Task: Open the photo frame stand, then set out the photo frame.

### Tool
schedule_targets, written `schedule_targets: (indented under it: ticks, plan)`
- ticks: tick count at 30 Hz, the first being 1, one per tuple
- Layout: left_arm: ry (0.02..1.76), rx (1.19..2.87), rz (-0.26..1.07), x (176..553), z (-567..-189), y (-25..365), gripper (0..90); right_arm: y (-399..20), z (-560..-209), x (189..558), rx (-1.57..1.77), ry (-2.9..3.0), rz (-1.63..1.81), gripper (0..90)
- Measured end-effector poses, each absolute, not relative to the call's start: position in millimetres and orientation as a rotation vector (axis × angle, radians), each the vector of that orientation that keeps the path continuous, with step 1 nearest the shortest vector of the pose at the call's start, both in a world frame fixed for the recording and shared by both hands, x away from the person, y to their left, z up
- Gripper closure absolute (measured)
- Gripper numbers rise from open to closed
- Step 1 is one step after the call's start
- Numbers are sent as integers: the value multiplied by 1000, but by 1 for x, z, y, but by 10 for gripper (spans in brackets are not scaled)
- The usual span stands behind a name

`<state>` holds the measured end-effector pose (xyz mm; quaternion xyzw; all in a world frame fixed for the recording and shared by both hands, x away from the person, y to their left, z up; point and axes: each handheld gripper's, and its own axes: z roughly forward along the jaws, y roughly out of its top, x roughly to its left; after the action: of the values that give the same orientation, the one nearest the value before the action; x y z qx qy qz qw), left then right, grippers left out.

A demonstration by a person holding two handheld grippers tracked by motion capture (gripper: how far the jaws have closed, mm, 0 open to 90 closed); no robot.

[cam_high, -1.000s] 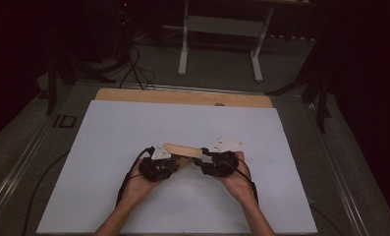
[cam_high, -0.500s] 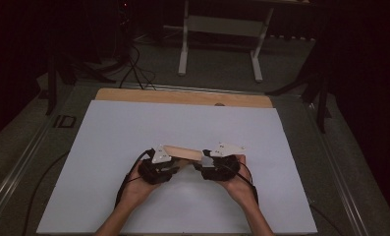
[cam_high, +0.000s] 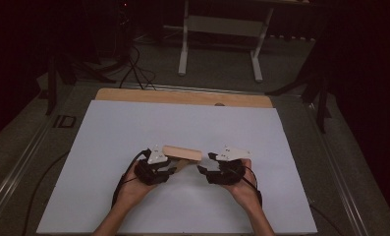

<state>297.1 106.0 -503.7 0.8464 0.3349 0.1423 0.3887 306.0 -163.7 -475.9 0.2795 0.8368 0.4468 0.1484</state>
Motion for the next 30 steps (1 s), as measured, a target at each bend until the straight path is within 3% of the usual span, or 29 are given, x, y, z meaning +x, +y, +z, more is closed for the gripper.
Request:
schedule_targets:
  ticks: [15,30]
  plan:
    - [844,2134,363,293,-499,113,623,-180,-473,310,838,2397,1315,383]
    - [832,2106,368,291,-496,117,634,-190,-473,314,879,2343,1329,468]
